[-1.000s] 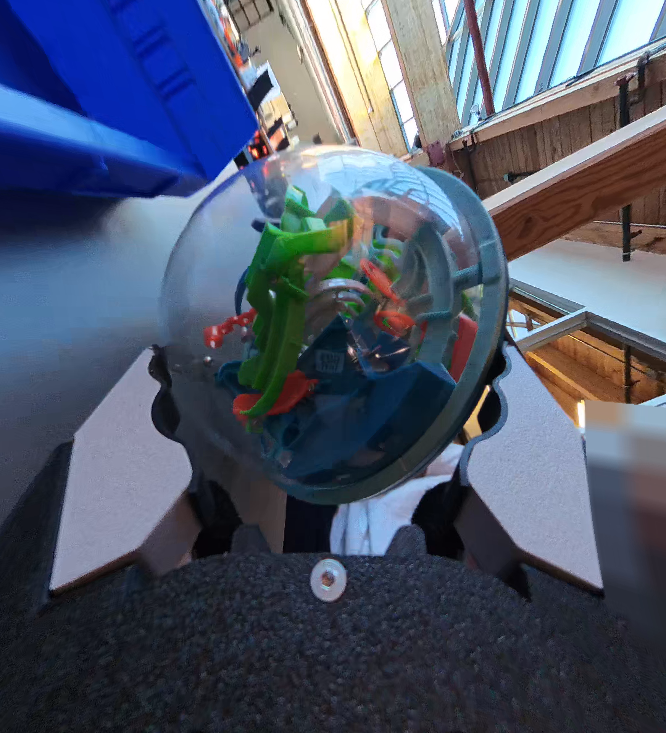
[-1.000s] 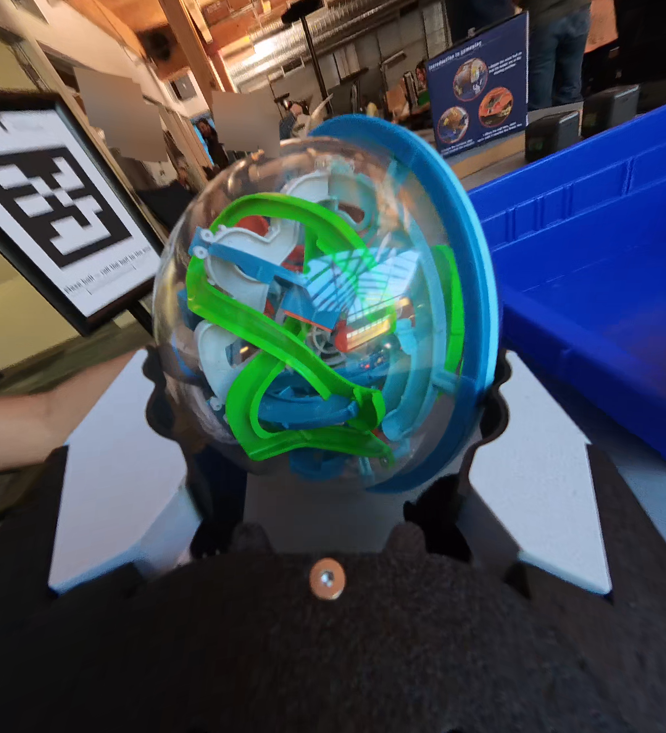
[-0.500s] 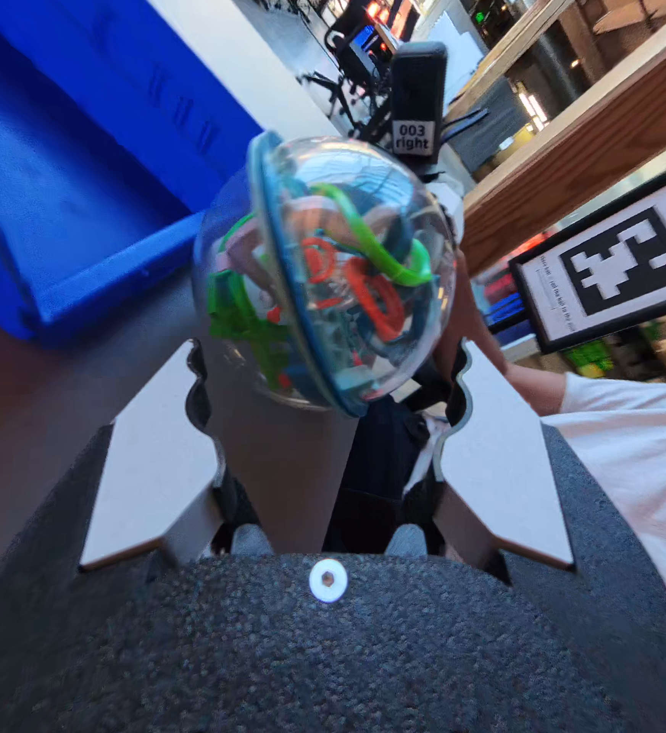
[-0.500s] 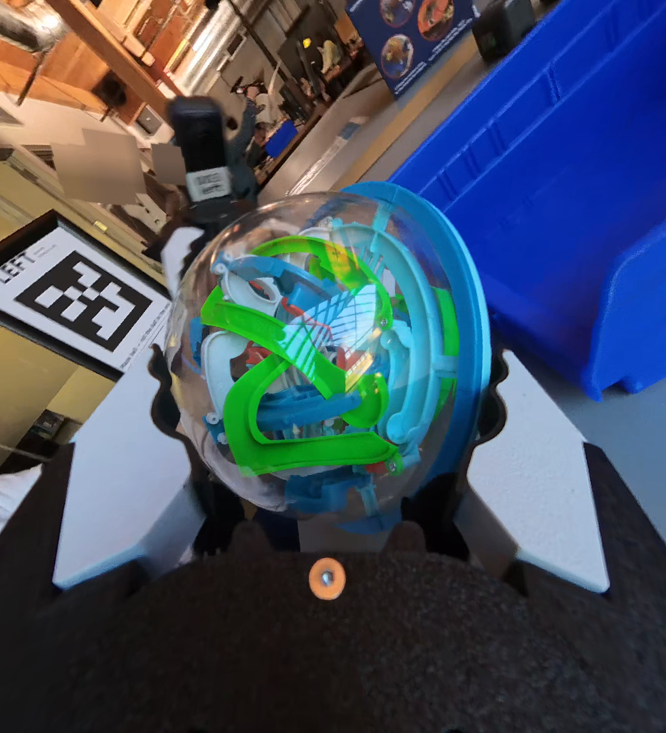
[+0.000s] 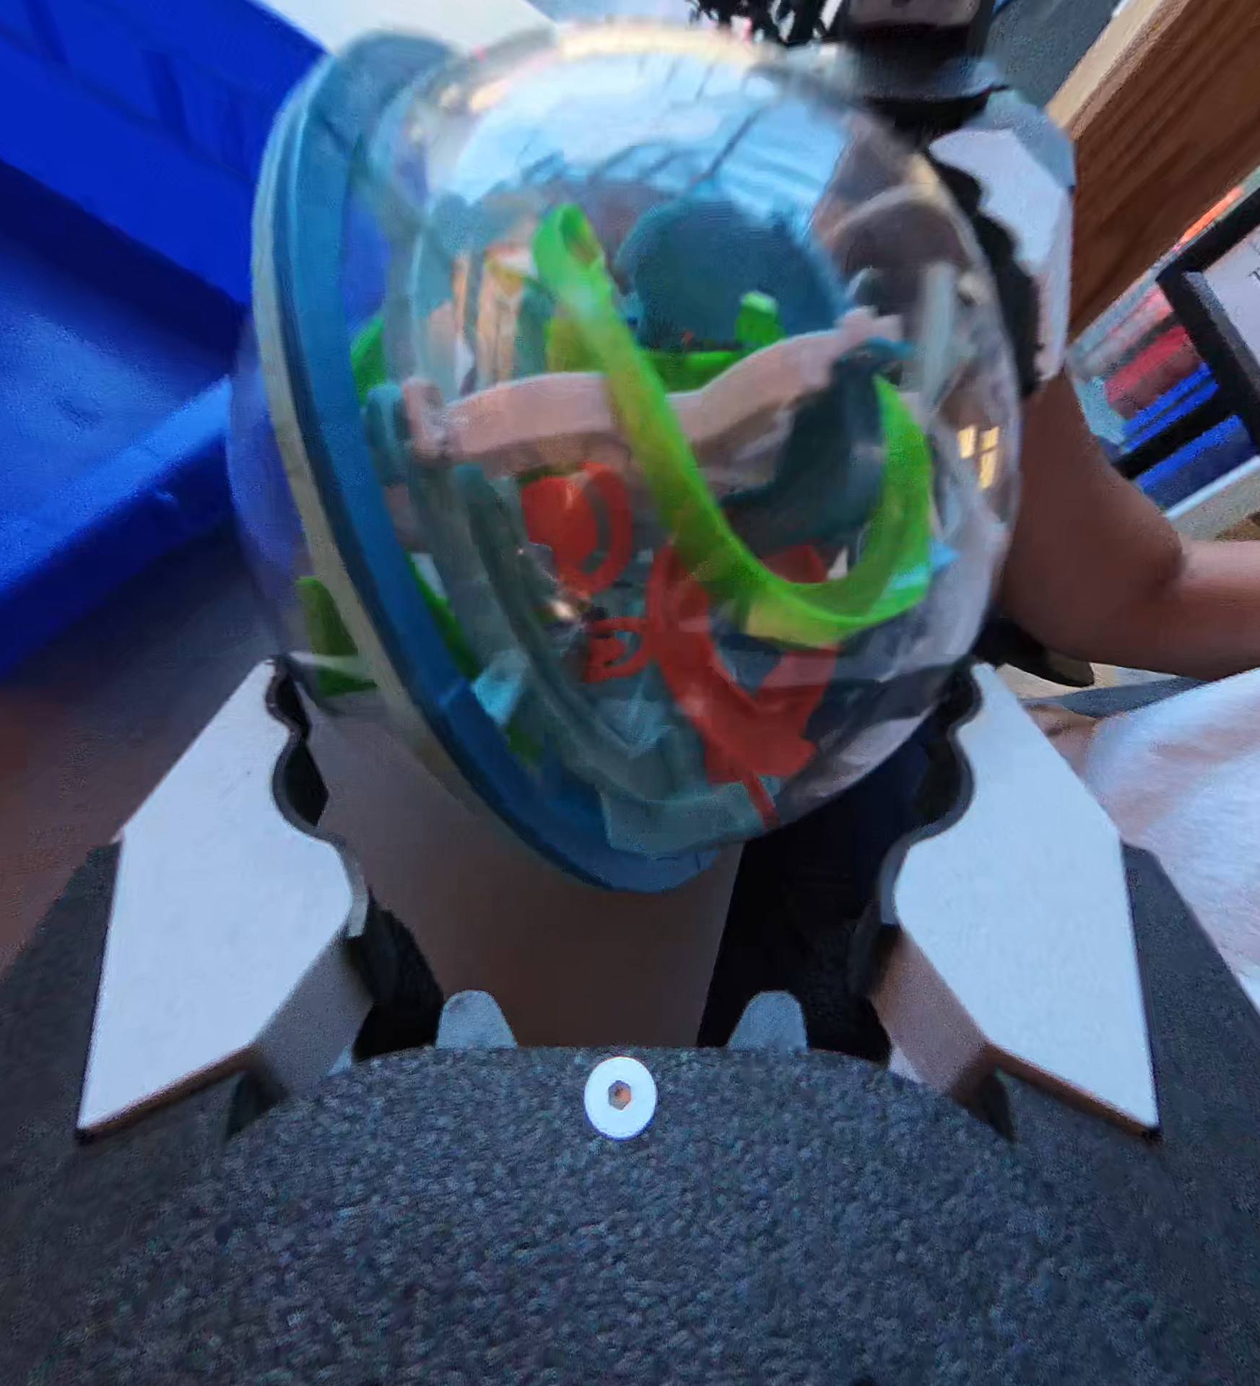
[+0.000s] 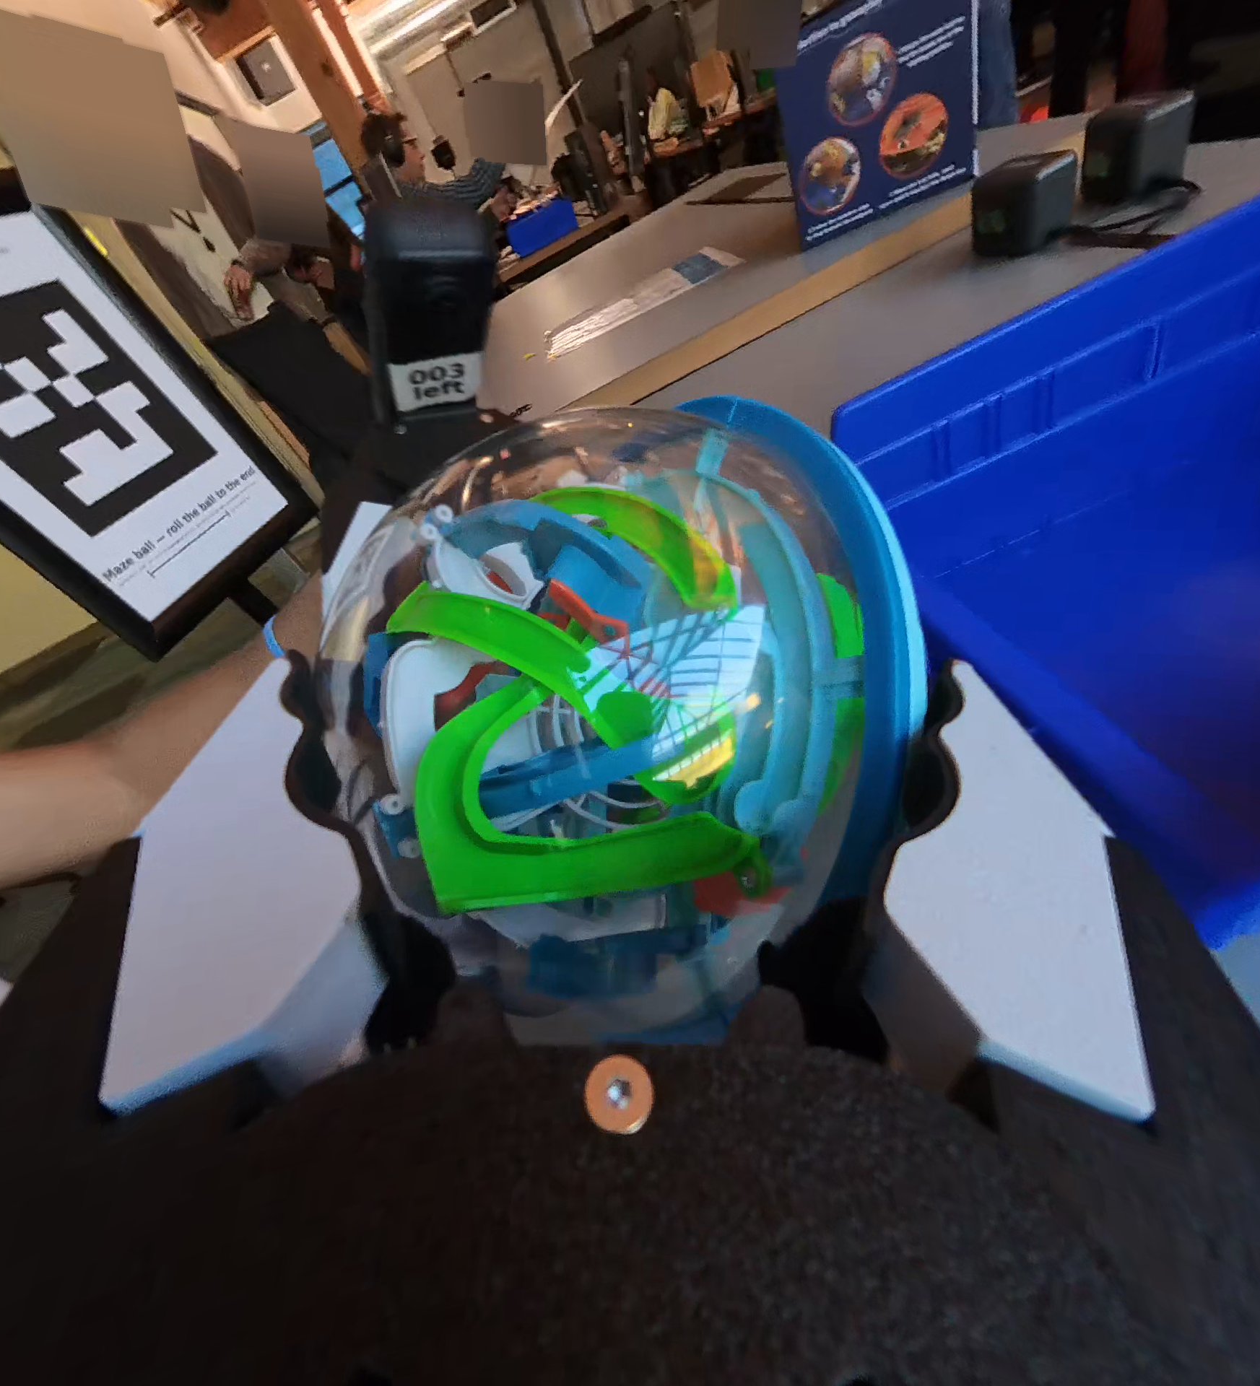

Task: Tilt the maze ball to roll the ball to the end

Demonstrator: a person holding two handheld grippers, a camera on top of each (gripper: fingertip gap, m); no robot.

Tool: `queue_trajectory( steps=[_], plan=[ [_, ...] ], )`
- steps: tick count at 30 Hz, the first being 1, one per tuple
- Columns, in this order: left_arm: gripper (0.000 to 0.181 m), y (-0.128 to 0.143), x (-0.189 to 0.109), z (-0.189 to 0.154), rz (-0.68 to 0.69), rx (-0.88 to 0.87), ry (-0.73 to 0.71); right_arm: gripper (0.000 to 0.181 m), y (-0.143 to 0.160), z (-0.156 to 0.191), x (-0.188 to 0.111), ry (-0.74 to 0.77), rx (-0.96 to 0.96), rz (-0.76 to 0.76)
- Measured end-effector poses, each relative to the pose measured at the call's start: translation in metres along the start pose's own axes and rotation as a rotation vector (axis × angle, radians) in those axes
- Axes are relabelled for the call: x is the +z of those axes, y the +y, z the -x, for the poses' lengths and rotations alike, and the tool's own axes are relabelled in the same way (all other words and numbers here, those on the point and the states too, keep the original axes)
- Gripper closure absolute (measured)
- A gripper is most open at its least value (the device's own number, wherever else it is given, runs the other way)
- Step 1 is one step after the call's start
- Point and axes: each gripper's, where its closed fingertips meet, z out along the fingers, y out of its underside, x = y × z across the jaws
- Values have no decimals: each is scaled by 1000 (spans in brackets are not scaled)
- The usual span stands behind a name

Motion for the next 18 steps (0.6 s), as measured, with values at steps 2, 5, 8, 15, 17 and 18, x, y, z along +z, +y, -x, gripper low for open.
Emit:
queue_trajectory(
  steps=[2, 5, 8, 15, 17, 18],
  plan=[
    [22, 3, 4, -1, -29, -57, 66, 30, 3, -2, -7, -11, 25, 4],
    [23, 14, 10, -2, -37, -158, 123, 31, 9, -12, -32, -14, 117, -14],
    [26, 32, 23, 1, -26, -117, 9, 28, 35, -22, -42, -3, 188, 49],
    [22, 9, 27, -7, -100, -220, 185, 26, 44, -16, -24, -97, 284, -1],
    [23, -7, 21, -2, -178, -283, 250, 26, 47, -17, -25, -72, 224, -24],
    [24, -10, 22, 0, -194, -258, 237, 26, 48, -17, -25, -55, 168, -22]
  ],
)
